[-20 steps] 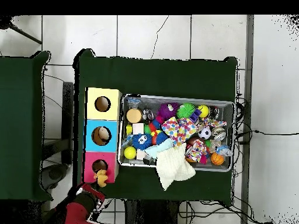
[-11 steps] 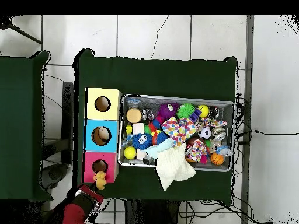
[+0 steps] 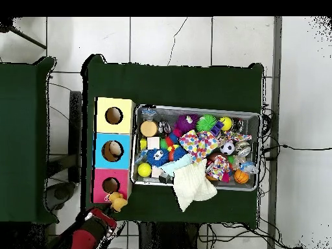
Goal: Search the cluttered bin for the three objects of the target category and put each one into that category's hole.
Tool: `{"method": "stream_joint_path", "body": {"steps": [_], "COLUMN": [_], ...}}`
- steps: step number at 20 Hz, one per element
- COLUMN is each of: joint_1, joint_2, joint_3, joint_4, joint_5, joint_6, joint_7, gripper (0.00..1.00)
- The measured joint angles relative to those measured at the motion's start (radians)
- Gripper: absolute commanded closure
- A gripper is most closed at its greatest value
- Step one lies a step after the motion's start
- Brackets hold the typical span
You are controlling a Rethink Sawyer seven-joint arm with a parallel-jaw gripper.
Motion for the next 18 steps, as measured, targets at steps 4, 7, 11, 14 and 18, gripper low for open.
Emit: {"method": "stream_joint_path", "body": {"steps": [4,7,11,14,18], "joint_1": [0.007,0.007,0.007,0.007,0.006], "joint_2": [-0.025,-0.045,-0.062,-0.069,-0.073], "joint_3": [-0.035,-0.054,-0.077,-0.089,-0.107], "joint_4": [0.0,0.0,-0.004,-0.008,-0.018], "joint_5": [0.0,0.0,0.0,-0.001,-0.001], "joint_6": [0.074,0.126,0.171,0.187,0.19], "joint_7": [0.0,0.0,0.0,0.0,0.0], "gripper": [1.0,1.0,1.0,1.0,1.0]}}
